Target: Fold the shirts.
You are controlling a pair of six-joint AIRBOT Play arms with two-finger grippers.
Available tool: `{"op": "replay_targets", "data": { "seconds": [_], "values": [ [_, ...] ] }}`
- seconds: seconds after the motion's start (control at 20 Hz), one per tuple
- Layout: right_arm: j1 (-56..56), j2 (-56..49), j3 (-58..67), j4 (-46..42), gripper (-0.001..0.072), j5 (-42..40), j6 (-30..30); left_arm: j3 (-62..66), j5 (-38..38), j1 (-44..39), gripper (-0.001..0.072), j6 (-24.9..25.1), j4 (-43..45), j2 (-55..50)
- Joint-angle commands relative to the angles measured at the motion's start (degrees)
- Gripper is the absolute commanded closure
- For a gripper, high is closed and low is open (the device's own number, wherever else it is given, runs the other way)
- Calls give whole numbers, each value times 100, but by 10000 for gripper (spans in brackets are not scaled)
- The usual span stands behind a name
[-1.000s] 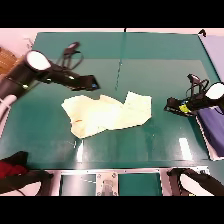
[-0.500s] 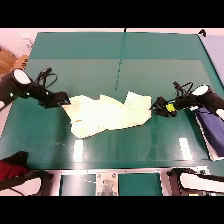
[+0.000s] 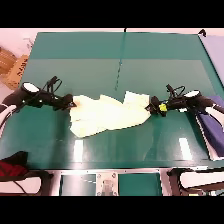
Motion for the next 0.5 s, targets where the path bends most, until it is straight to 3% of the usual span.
{"op": "replay_targets", "data": {
  "seconds": [0.0,0.25,0.45],
  "values": [
    [0,-48,133,319,695,160,-289,398,-269,7,686,361,-457,-46],
    [-7,516,1379,317,695,1185,-166,1869,-1292,7,686,354,-459,527],
    [-7,1652,2874,315,696,1486,197,3134,-1593,7,686,354,-457,1484]
  ]
}}
